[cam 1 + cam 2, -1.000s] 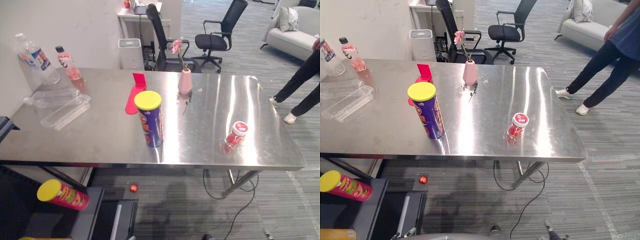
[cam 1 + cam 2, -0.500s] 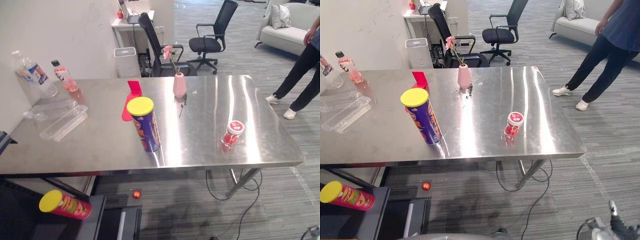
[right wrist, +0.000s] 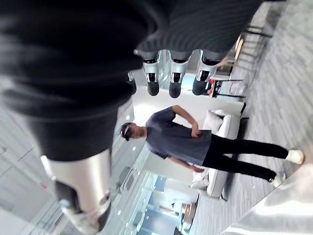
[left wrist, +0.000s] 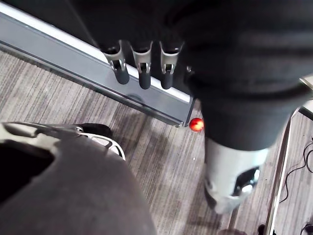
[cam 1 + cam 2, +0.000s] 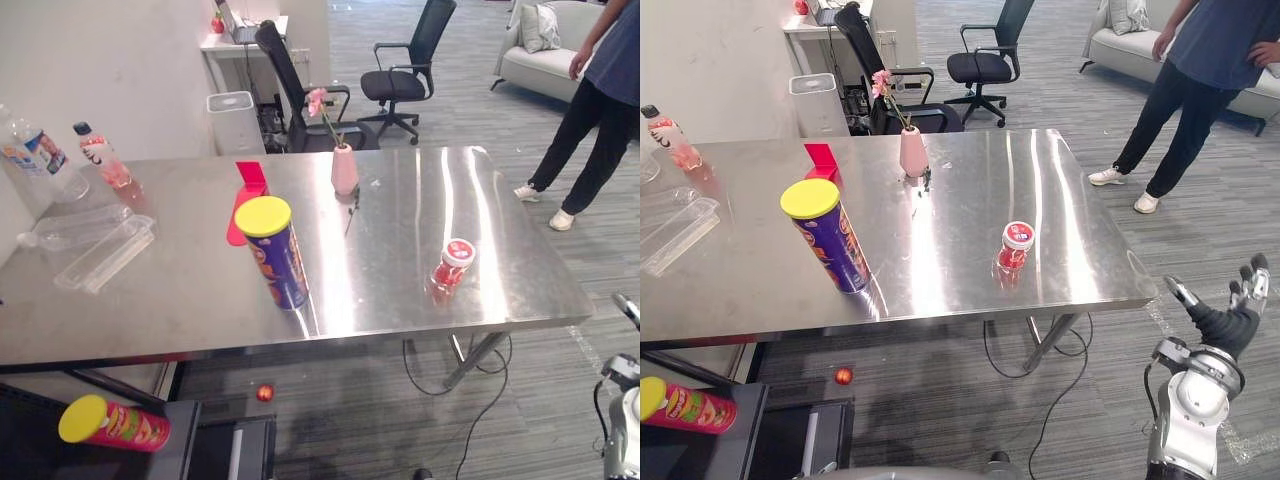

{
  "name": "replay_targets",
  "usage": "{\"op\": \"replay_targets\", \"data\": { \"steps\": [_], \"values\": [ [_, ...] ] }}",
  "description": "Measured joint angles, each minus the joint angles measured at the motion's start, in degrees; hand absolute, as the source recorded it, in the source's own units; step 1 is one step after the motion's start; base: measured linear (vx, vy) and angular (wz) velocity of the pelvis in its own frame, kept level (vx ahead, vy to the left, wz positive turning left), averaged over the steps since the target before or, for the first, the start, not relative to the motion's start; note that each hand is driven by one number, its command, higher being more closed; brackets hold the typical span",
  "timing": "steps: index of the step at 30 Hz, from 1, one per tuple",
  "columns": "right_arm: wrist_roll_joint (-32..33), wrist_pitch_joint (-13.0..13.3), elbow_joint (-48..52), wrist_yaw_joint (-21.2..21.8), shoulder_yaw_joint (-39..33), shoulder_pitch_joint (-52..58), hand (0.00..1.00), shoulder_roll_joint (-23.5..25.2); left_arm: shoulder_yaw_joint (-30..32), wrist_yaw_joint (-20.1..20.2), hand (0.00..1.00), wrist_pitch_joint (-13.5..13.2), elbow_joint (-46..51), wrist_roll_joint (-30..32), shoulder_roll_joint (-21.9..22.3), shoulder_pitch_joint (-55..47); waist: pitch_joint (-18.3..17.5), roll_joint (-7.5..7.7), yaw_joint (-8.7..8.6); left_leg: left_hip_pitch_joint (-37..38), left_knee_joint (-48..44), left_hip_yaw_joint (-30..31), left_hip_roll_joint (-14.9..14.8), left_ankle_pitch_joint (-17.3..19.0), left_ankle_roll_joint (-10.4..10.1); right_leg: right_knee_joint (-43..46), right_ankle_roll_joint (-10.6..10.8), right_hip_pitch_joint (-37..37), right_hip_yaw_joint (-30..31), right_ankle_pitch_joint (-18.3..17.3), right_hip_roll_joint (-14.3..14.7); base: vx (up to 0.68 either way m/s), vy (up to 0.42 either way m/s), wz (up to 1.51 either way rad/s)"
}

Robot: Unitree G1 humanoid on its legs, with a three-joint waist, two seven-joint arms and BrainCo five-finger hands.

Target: Put the gum and the chips on the shelf.

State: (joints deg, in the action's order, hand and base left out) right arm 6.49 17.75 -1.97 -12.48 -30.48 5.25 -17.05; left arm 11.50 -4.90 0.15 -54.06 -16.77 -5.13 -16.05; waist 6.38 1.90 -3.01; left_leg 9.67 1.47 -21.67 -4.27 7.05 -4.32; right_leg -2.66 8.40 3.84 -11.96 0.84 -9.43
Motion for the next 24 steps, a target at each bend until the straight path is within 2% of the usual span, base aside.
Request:
{"op": "replay_targets", "data": {
  "steps": [7,13,18,24],
  "values": [
    [0.2,-0.5,9.8,6.8,6.4,1.9,0.0,-0.1,0.0,-1.2,0.0,-0.1,0.2,0.0,-0.8,0.1,0.2,1.08,0.11,-0.9,-0.6,0.5,-0.4,0.1,0.0,0.6,-0.1,-0.6,-0.7,0.1,0.0,-0.01,-0.021,0.02],
    [0.4,-2.0,12.8,11.8,10.5,3.7,0.0,-0.9,0.0,-1.5,0.0,-0.7,0.0,0.2,-0.8,0.1,0.2,1.18,0.14,-1.6,-0.9,1.6,-0.1,0.1,0.0,0.8,0.0,-0.6,-1.7,0.1,-0.5,-0.02,-0.004,0.08],
    [2.5,-3.5,12.8,14.3,12.8,4.0,0.0,-1.9,-0.5,-1.5,0.0,-0.9,-0.3,0.2,-1.1,0.1,0.2,1.11,0.18,-1.7,-1.0,1.7,-0.1,0.1,0.1,0.8,-0.1,-0.5,-1.8,0.0,-0.6,0.0,-0.003,0.01],
    [2.4,-3.8,12.8,14.3,13.6,4.0,0.0,-2.3,-1.7,-1.5,0.0,-0.9,-0.7,0.2,-1.6,0.1,0.2,1.05,0.17,-2.2,-1.2,2.0,0.0,0.1,0.1,0.9,-0.1,-0.6,-2.0,0.0,-0.6,0.0,-0.005,0.02]
  ]
}}
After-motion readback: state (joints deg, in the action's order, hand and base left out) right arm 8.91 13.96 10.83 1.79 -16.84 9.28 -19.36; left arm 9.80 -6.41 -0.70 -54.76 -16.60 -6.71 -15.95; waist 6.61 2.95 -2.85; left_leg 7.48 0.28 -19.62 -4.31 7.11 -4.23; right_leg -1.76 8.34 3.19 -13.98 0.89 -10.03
